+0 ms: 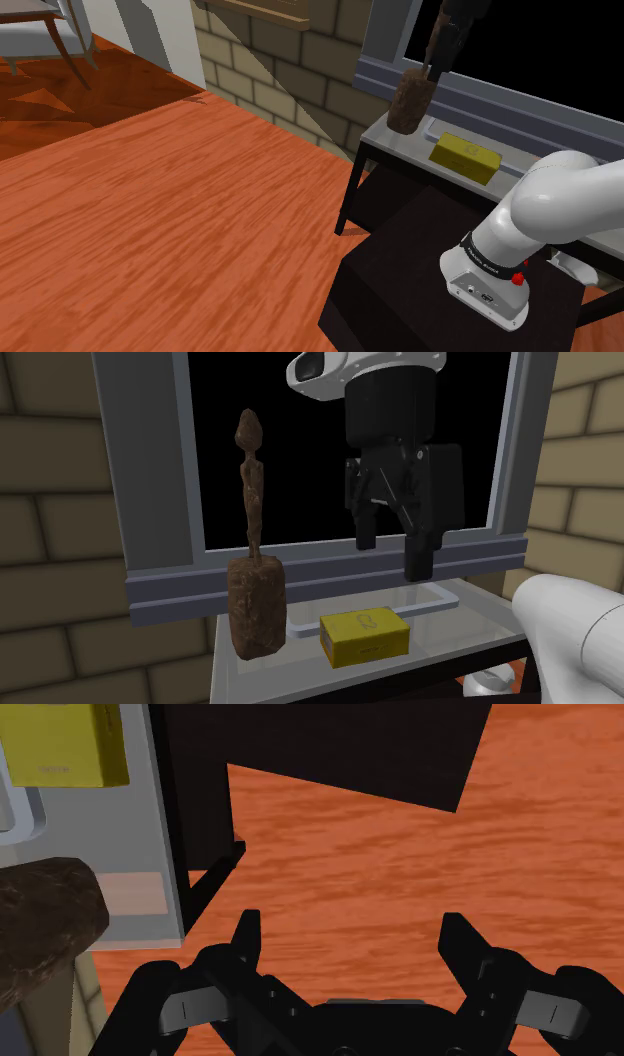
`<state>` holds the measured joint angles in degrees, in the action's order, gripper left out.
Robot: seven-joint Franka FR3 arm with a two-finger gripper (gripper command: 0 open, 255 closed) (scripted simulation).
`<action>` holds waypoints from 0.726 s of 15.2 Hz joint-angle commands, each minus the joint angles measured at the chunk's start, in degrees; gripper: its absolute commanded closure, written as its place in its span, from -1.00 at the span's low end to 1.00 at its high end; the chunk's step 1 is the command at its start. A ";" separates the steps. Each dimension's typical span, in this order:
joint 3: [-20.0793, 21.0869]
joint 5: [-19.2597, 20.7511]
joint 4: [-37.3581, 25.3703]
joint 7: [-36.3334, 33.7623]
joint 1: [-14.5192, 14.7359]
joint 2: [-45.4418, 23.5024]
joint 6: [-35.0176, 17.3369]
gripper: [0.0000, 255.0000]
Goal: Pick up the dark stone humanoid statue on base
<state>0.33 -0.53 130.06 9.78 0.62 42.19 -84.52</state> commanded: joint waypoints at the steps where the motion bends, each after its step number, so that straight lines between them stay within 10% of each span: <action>1: 0.00 0.00 0.00 0.00 0.00 0.00 0.00 -1.00; 11: -1.02 1.86 -10.49 -14.96 -8.31 -12.15 -11.02 -1.00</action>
<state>-0.41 1.03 120.46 -3.68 -6.80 30.67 -94.77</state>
